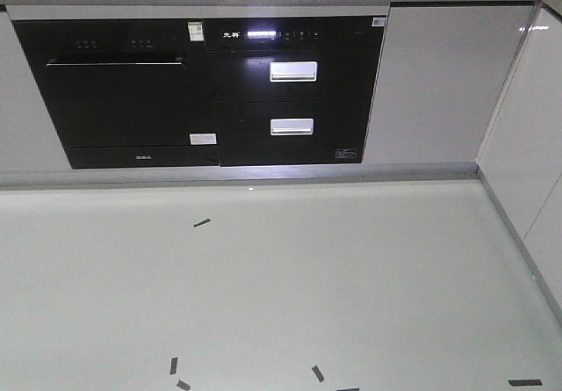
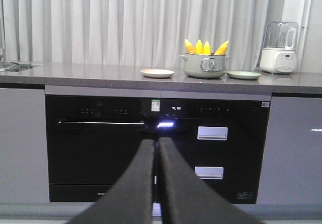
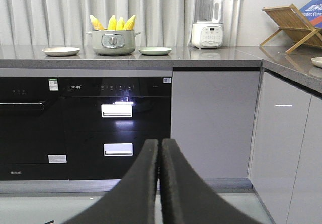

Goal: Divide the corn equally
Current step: 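Drive the base toward the counter with the pot and plates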

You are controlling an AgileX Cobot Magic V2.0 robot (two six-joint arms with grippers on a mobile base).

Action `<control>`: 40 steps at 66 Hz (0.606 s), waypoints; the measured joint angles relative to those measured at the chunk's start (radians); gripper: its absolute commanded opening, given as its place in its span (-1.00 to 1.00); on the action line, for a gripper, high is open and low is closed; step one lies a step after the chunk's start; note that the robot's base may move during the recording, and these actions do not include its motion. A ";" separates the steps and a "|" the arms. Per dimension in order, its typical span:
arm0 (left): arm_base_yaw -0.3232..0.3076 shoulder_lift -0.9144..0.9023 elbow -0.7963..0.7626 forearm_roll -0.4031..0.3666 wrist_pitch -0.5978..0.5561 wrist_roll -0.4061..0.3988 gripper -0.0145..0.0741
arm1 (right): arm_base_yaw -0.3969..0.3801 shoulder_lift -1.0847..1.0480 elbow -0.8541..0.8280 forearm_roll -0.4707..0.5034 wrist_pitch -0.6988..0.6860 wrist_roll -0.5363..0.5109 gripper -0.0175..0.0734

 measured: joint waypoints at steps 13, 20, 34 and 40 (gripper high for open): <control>0.000 0.000 0.000 0.000 0.000 0.000 -0.69 | 0.000 0.000 0.000 0.000 0.000 0.000 -0.63; 0.000 0.000 0.000 0.000 0.000 0.000 -0.69 | 0.000 0.000 0.000 0.000 0.000 0.000 -0.63; 0.000 0.000 0.000 0.000 0.000 0.000 -0.69 | 0.000 0.000 0.000 0.000 0.000 0.000 -0.63; 0.000 0.000 0.000 0.000 0.000 0.000 -0.69 | 0.000 0.000 0.000 0.000 0.000 0.000 -0.63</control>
